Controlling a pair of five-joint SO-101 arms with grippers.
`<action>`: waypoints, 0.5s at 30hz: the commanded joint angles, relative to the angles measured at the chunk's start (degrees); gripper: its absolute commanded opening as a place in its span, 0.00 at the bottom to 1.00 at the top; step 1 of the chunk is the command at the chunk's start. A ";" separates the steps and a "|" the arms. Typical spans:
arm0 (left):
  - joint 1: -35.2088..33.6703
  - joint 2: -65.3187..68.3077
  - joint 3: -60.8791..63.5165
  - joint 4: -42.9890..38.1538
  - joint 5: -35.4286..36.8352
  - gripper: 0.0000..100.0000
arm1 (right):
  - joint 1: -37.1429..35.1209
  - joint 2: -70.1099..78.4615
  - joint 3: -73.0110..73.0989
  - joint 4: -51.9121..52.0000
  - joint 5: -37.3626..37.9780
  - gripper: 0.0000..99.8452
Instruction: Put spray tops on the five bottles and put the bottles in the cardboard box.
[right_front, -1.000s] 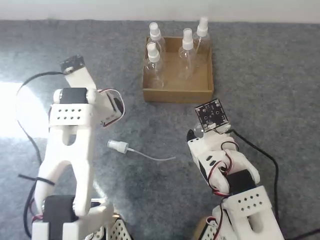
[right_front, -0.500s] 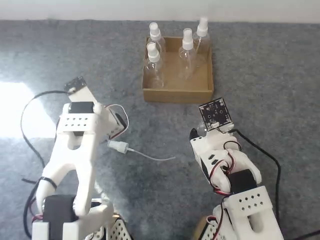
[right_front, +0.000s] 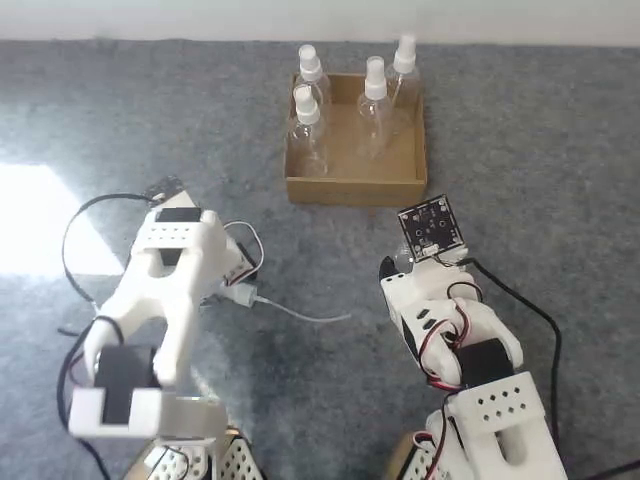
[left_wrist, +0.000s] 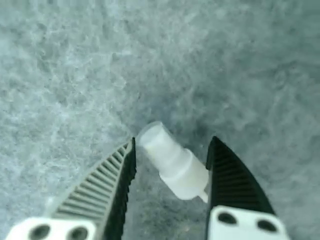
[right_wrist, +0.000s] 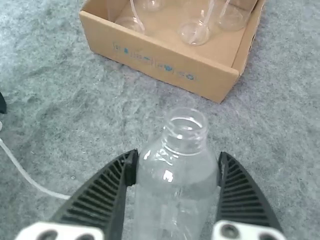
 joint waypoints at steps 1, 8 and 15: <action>-0.26 2.90 -4.53 -0.62 0.79 0.22 | 1.01 -1.10 -0.79 -0.75 -0.62 0.17; -0.26 8.18 -7.87 -0.70 0.79 0.17 | 1.01 -1.10 -0.79 -0.75 -0.35 0.17; -0.35 8.70 -8.66 -0.79 0.53 0.01 | 1.01 -1.10 -0.79 -0.57 -0.35 0.17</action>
